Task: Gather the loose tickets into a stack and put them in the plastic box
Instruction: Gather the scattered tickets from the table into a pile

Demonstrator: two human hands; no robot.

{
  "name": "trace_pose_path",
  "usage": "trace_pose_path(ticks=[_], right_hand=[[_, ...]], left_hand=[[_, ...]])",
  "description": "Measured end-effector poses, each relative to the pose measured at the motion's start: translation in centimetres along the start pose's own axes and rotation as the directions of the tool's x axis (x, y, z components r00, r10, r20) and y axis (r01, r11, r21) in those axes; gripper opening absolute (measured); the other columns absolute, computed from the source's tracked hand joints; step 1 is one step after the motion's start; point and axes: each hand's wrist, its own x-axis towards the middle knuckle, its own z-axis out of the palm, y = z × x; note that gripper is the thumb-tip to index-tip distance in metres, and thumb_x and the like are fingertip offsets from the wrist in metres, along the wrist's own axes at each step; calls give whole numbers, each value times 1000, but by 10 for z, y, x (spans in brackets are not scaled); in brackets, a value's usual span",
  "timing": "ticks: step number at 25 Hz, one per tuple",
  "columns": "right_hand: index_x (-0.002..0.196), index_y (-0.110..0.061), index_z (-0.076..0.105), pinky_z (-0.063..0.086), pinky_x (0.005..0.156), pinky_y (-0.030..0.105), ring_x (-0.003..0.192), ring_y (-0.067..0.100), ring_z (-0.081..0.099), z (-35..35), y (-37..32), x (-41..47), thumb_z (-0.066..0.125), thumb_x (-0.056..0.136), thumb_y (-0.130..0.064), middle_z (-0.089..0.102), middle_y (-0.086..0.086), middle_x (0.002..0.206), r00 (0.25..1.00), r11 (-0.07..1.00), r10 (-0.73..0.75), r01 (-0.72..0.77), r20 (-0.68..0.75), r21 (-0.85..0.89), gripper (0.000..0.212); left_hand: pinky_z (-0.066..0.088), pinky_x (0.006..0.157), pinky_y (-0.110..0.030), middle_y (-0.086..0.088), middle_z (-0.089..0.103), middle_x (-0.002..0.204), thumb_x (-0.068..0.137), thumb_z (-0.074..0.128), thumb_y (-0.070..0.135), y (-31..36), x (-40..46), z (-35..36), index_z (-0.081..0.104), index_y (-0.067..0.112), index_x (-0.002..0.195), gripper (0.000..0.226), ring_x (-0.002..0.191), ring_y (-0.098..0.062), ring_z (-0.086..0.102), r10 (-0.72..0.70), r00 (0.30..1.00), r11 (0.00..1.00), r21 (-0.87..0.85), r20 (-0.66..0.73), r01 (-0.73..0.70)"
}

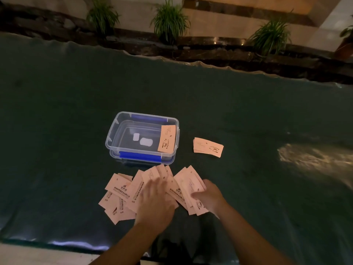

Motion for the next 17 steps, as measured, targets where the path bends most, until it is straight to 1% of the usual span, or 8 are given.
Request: trace_pose_path(ticks=[1, 2, 4, 7, 10, 13, 15, 17], right_hand=[[121, -21, 60, 63, 85, 40, 112, 23, 69, 0, -1, -1, 79, 89, -12, 70, 4, 130, 1000, 999, -28, 28, 12, -28, 38], [120, -22, 59, 62, 83, 38, 114, 23, 68, 2, -3, -2, 81, 88, -12, 70, 3, 130, 998, 997, -52, 53, 27, -58, 40], [120, -25, 57, 61, 82, 36, 117, 22, 67, 8, -6, -4, 84, 85, -15, 69, 0, 130, 996, 989, -80, 84, 40, -125, 45], [128, -23, 57, 61, 92, 41, 119, 22, 67, 17, -8, -6, 87, 82, -18, 68, 0, 130, 998, 984, -58, 64, 38, -164, 55], [134, -21, 56, 63, 88, 41, 117, 24, 69, 23, -8, -8, 87, 82, -18, 67, 2, 131, 1000, 995, 17, -14, 26, -94, 61], [126, -15, 60, 58, 69, 33, 102, 21, 72, 28, -5, -10, 83, 85, -17, 71, 5, 122, 994, 994, 94, -96, 54, 48, 48], [124, -15, 64, 59, 67, 34, 96, 23, 76, 34, -1, -15, 76, 89, -14, 77, 6, 113, 988, 975, 132, -144, 79, 167, 37], [121, -16, 69, 61, 67, 35, 94, 25, 79, 38, 2, -18, 68, 93, -15, 81, 7, 108, 989, 960, 132, -146, 72, 241, 28]], left_hand=[[13, 125, -50, -1, 11, 172, 91, 62, 59, -7, 3, -6, 8, 30, 161, 93, 157, -27, 9, -89, 996, 996, -28, -5, 89], [21, 124, -51, -1, 15, 169, 88, 66, 60, -13, 6, -11, 11, 29, 160, 96, 155, -28, 14, -132, 991, 990, -40, 18, 132], [27, 122, -50, 0, 21, 166, 87, 68, 57, -21, 8, -16, 17, 29, 159, 93, 152, -26, 21, -89, 993, 996, -3, 78, 90], [22, 125, -47, -1, 24, 170, 99, 56, 51, -23, 9, -15, 20, 27, 162, 77, 155, -25, 21, 21, 995, 999, 32, 100, -25], [19, 127, -45, -1, 23, 171, 104, 46, 49, -21, 4, -10, 19, 25, 163, 69, 156, -24, 23, 96, 990, 994, 43, 106, -101], [23, 125, -45, 0, 22, 172, 104, 42, 51, -14, -7, -5, 21, 28, 162, 66, 155, -22, 24, 148, 983, 989, -44, 104, -144], [25, 124, -44, 3, 25, 171, 103, 44, 53, -7, -13, 1, 25, 32, 161, 65, 154, -20, 26, 179, 978, 979, -112, 106, -167], [24, 125, -45, 7, 27, 170, 102, 46, 56, 0, -17, 7, 25, 35, 161, 65, 154, -18, 26, 193, 974, 974, -145, 115, -176]])
